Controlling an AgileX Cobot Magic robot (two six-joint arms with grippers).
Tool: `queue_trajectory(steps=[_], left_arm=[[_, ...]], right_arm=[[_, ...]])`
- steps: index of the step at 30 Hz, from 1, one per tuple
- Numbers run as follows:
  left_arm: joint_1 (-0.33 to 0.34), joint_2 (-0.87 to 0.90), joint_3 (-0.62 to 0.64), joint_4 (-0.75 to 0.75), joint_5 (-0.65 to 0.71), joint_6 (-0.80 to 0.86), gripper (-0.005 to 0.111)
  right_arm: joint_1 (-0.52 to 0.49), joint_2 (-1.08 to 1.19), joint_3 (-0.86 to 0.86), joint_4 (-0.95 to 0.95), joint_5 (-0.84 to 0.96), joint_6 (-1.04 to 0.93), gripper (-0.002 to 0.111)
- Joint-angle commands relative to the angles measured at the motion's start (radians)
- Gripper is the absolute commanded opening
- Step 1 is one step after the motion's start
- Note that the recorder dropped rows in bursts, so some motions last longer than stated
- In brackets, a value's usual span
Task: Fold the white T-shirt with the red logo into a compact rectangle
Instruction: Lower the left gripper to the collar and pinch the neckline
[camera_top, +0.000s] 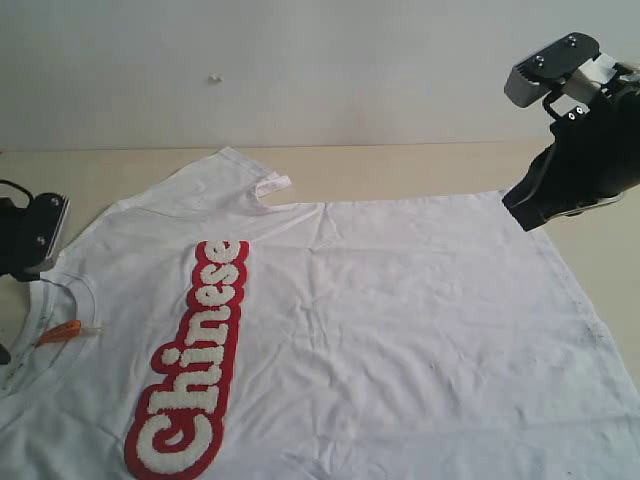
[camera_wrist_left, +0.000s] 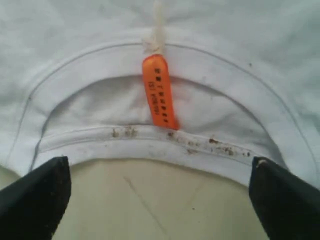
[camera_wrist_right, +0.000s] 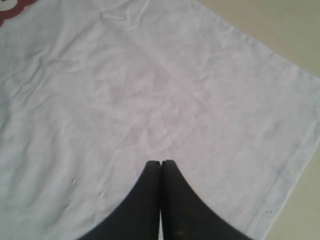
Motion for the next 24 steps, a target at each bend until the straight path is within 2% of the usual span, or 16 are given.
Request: queue_trajectory(steps=[1,24], left_arm=[[0.003,-0.009,0.074,-0.014,-0.084,0.037,0.092],[0.003,0.059,0.089,-0.015,-0.078,0.093,0.092]], right_arm=[[0.002,0.000,-0.003,0.002,-0.010,-0.009,0.000],[0.002,0.000,-0.003,0.009,-0.008,-0.009,0.000]])
